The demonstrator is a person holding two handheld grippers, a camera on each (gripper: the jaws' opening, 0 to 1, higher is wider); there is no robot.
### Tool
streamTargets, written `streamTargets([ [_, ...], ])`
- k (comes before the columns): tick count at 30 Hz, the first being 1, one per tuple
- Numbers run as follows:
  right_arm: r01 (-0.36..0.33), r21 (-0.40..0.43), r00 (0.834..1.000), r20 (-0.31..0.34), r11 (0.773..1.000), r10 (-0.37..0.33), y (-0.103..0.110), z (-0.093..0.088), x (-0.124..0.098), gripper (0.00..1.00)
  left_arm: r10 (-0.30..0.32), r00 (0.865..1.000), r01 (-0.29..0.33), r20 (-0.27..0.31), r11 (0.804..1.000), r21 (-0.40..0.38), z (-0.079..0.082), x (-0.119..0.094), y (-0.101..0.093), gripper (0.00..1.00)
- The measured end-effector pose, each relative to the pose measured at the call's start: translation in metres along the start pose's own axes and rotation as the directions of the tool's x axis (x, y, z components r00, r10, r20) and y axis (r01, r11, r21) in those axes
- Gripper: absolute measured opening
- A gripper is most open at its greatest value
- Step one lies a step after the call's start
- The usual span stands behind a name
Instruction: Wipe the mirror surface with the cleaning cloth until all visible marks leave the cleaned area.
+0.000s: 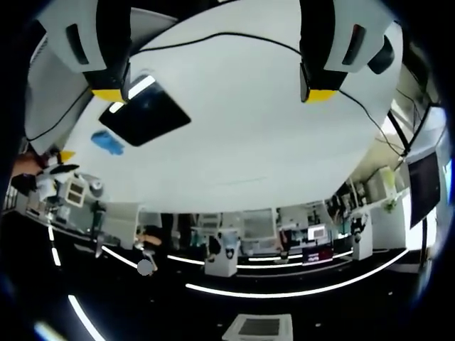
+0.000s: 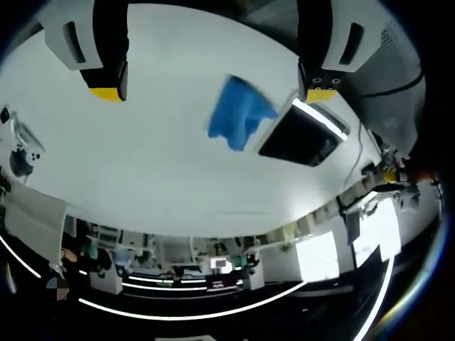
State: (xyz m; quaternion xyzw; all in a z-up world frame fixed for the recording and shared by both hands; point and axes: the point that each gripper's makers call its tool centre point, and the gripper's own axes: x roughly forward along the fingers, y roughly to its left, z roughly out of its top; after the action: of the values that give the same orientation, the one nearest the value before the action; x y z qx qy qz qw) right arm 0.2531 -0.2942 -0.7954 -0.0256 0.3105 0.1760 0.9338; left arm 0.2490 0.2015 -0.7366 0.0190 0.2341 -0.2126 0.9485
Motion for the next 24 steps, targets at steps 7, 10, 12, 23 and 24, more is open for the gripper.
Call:
streamTargets([
  [7, -0.008, 0.012, 1.000, -0.016, 1.000, 0.008, 0.000, 0.003, -0.004, 1.00, -0.001, 1.000, 0.000, 0.004, 1.000, 0.004, 0.006, 0.002, -0.002, 1.00],
  [10, -0.008, 0.009, 0.999, -0.032, 1.000, 0.008, -0.001, 0.013, -0.003, 1.00, -0.003, 1.000, 0.003, 0.009, 1.000, 0.007, 0.009, 0.003, -0.003, 1.00],
  [12, -0.013, -0.012, 0.997, -0.074, 1.000, 0.012, -0.001, 0.018, 0.001, 1.00, -0.006, 1.000, 0.006, 0.009, 1.000, 0.011, 0.010, 0.004, -0.004, 1.00],
  [23, -0.014, 0.039, 0.974, -0.225, 0.999, 0.023, -0.003, 0.044, 0.025, 0.97, 0.004, 1.000, -0.004, -0.005, 1.000, -0.001, -0.005, -0.006, -0.008, 1.00],
  [24, -0.021, 0.040, 0.974, -0.223, 0.999, 0.030, -0.001, 0.047, 0.028, 0.97, 0.005, 1.000, -0.005, -0.006, 1.000, -0.003, -0.006, -0.005, -0.008, 1.00],
])
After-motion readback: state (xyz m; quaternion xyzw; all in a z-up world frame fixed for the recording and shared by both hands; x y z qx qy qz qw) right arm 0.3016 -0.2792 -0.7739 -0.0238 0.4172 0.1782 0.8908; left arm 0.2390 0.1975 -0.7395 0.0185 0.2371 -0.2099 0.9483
